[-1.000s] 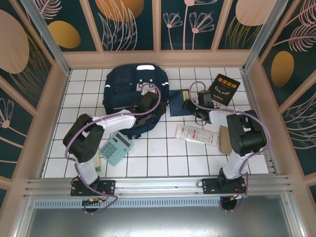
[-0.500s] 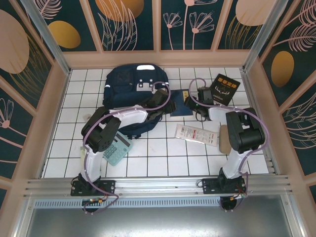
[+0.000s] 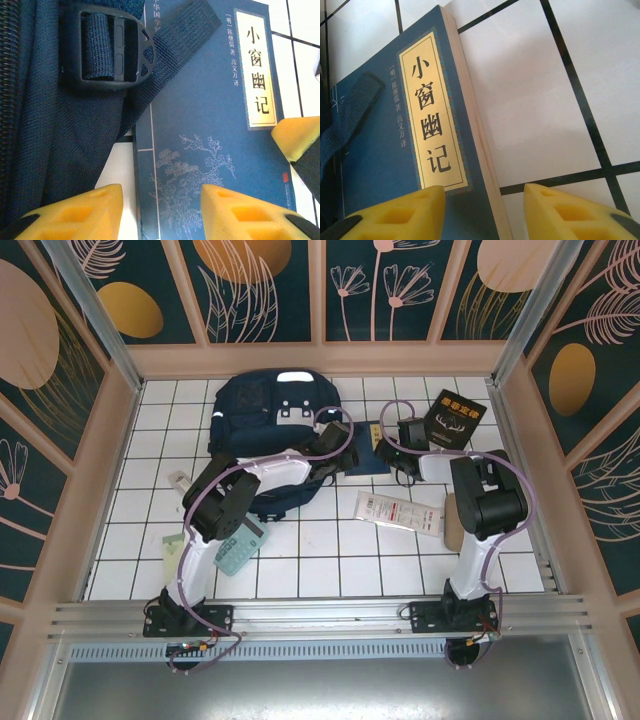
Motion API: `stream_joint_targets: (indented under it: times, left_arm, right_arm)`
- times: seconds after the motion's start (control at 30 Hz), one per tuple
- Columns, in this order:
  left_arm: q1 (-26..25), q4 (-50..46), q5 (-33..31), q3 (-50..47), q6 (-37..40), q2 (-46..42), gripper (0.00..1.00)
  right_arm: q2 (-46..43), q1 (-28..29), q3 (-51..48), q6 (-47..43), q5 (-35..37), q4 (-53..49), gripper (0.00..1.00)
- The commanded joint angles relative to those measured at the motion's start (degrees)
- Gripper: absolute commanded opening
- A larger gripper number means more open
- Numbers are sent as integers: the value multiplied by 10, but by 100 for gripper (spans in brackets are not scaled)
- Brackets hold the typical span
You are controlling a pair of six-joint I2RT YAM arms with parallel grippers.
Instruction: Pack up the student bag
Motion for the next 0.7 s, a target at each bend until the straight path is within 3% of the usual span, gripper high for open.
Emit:
stream_joint_targets:
  times: [0.0,0.37,0.67]
  left_arm:
    - [-4,-20,10,17,-16,28,46]
    - [-7,-12,44,43,-33,59,46]
    - [-6,92,110,10,-40,42,47]
  right_arm:
    - [14,-1,14,-6,-15,13,43]
    - [19,0,6,7,-50,23,37]
    - [19,-1,-2,16,-72,32,33]
